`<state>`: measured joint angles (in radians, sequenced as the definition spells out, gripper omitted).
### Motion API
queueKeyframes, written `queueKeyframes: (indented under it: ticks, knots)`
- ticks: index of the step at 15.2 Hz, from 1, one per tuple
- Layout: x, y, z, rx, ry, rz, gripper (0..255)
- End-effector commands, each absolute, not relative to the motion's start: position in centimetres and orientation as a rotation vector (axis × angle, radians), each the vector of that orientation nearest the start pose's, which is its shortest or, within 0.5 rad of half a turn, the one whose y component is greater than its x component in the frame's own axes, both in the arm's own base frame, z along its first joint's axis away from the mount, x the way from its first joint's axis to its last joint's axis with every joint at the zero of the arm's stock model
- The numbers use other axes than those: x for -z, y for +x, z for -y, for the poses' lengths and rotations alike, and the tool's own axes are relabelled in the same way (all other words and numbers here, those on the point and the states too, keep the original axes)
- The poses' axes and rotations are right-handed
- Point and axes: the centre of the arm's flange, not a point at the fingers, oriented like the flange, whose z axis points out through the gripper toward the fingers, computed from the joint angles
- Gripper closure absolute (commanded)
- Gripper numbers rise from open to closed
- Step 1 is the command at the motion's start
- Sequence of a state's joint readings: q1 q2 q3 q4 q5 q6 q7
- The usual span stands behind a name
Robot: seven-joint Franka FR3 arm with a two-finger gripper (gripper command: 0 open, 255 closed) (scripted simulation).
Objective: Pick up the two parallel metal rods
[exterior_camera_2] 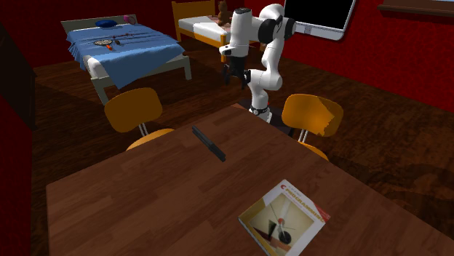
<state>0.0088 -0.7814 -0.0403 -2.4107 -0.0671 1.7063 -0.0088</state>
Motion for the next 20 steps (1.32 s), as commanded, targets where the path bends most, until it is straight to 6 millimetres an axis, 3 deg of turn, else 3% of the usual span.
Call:
queueKeyframes:
  ticks: [1, 10, 20]
  knots:
    - [-57.5, 32.0, 2.0, 0.121, -3.179, -0.009, 0]
    - [-53.5, 43.7, 3.4, 0.039, -3.149, 0.517, 0]
    - [-48.3, 56.2, 0.6, -0.053, -3.01, 1.087, 0]
